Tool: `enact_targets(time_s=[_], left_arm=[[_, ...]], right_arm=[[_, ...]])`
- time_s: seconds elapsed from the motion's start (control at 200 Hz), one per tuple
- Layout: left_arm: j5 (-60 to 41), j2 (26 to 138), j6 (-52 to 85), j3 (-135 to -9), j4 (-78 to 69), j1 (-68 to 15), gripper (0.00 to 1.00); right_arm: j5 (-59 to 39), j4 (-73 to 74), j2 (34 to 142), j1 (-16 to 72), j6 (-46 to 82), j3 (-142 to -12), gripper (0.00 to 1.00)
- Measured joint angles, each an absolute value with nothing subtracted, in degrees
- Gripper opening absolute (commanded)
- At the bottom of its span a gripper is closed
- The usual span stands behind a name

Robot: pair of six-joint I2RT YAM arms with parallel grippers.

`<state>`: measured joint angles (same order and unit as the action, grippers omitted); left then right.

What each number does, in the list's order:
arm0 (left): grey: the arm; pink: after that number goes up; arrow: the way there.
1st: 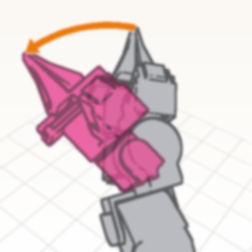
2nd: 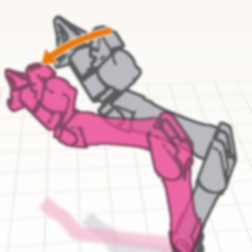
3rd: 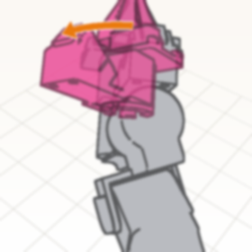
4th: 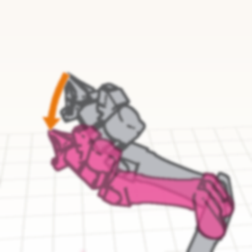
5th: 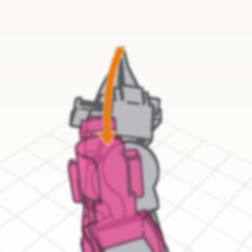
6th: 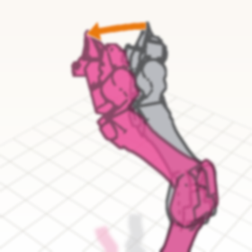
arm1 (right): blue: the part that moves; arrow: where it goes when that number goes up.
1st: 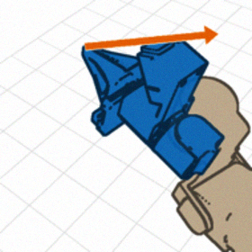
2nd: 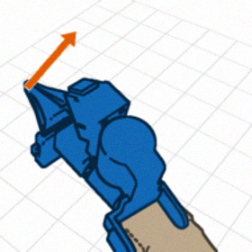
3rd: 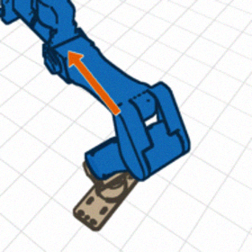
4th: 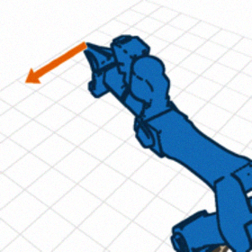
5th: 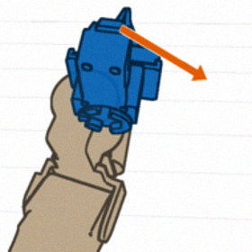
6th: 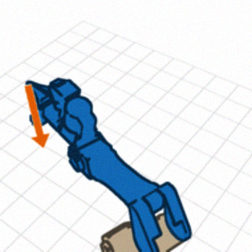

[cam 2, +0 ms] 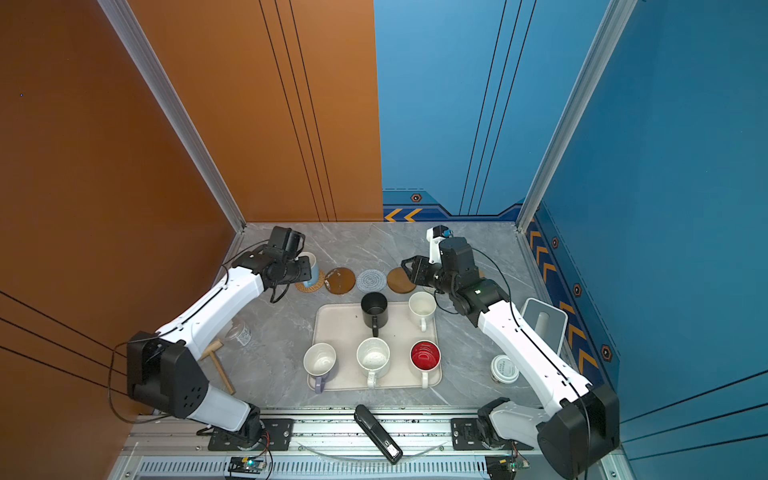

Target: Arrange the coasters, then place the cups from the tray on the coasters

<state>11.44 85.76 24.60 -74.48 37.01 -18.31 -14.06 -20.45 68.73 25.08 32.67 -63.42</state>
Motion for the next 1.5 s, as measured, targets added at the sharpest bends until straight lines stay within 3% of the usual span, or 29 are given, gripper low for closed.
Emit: enact_targets(time_s=[0.265,0.531,1.502], left_arm=[[10.9,79.6,24.8,-72.4,37.0,-24.1,0.47],[10.7,75.5,26.3,-71.2,37.0,-30.7,0.48],[9.8,74.6,29.4,-64.0,30.0,-38.7,0.49]], right_arm=[[-5.8,-37.5,60.5,26.9,29.4,-63.4,0.40],[-2.4,-43.4,59.1,29.1,29.6,-58.6,0.43],[2.9,-40.3,68.6,33.5,34.2,-52.9,0.47]])
